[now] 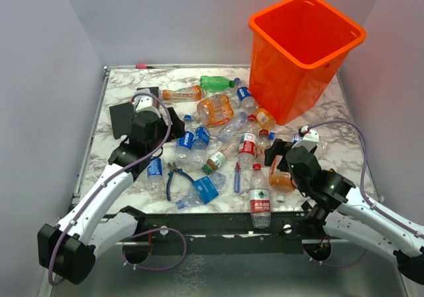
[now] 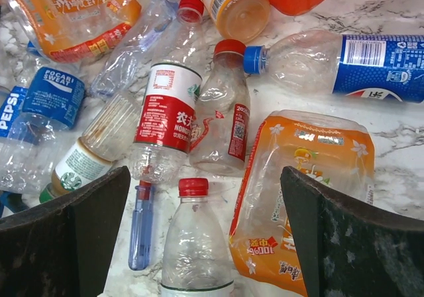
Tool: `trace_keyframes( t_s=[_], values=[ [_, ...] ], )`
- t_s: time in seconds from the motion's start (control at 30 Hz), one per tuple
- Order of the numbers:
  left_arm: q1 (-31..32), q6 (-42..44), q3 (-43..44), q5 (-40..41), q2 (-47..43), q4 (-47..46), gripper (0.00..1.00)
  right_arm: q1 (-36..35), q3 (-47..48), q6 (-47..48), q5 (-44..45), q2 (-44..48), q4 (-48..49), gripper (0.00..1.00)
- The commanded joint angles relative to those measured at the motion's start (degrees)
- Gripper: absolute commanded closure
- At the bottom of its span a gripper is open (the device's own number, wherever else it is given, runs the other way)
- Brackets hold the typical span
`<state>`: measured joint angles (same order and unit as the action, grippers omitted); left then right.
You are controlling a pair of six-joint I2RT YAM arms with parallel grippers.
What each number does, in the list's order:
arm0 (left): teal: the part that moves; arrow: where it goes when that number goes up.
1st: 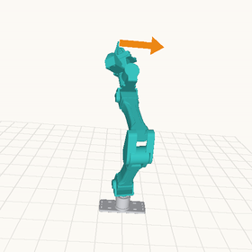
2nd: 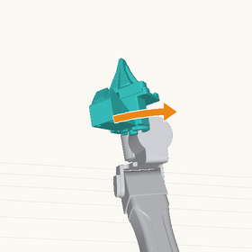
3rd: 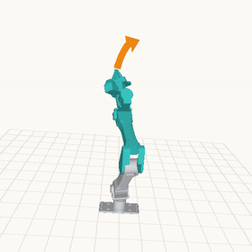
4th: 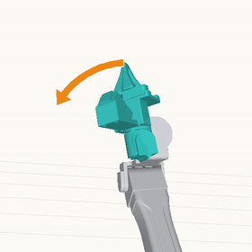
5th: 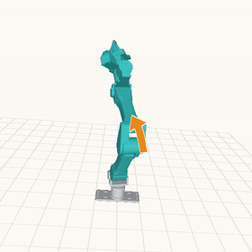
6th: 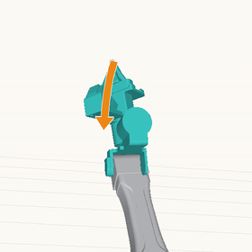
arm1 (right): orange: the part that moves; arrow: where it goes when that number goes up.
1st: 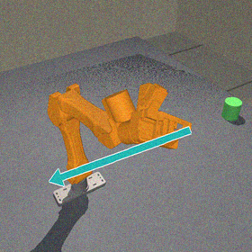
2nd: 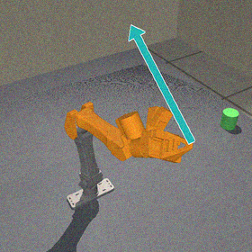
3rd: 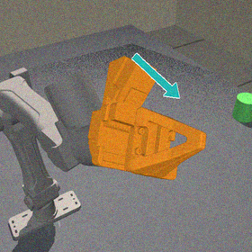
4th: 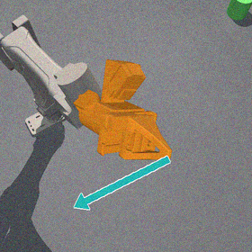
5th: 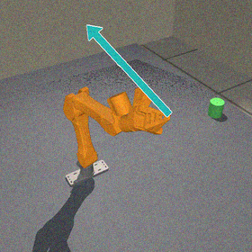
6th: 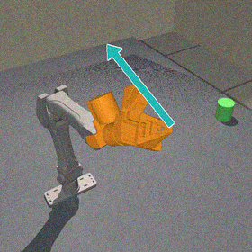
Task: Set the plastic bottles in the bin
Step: Pick up the plastic bottle at the center of the board.
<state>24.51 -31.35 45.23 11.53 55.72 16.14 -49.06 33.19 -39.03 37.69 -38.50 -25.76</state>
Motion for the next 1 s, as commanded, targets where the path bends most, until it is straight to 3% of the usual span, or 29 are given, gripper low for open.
trace_keyframes(
  t_s=[0.0,0.3,0.5,0.73,0.97],
  values=[
    [0.27,2.11,-1.89,-1.32,-4.61,-1.36,0.01,-0.25,3.00,-0.99,1.45,-1.17,-3.99,0.00],
    [2.11,5.96,-3.43,-7.46,-4.16,-4.39,0.01,-0.25,6.32,2.19,-5.37,-6.01,-7.38,0.04],
    [15.45,7.36,0.52,1.83,0.00,-2.76,0.01,-0.25,4.73,-6.51,-2.95,-7.72,-11.50,0.04],
    [16.51,7.15,-1.43,5.18,-1.34,-4.72,0.01,-0.25,0.51,-8.35,-9.32,-9.19,-6.97,0.04],
    [16.53,7.79,-6.21,0.21,-6.98,-8.64,0.01,-0.18,3.74,-19.05,0.17,-9.46,-18.88,0.02]
  ],
)
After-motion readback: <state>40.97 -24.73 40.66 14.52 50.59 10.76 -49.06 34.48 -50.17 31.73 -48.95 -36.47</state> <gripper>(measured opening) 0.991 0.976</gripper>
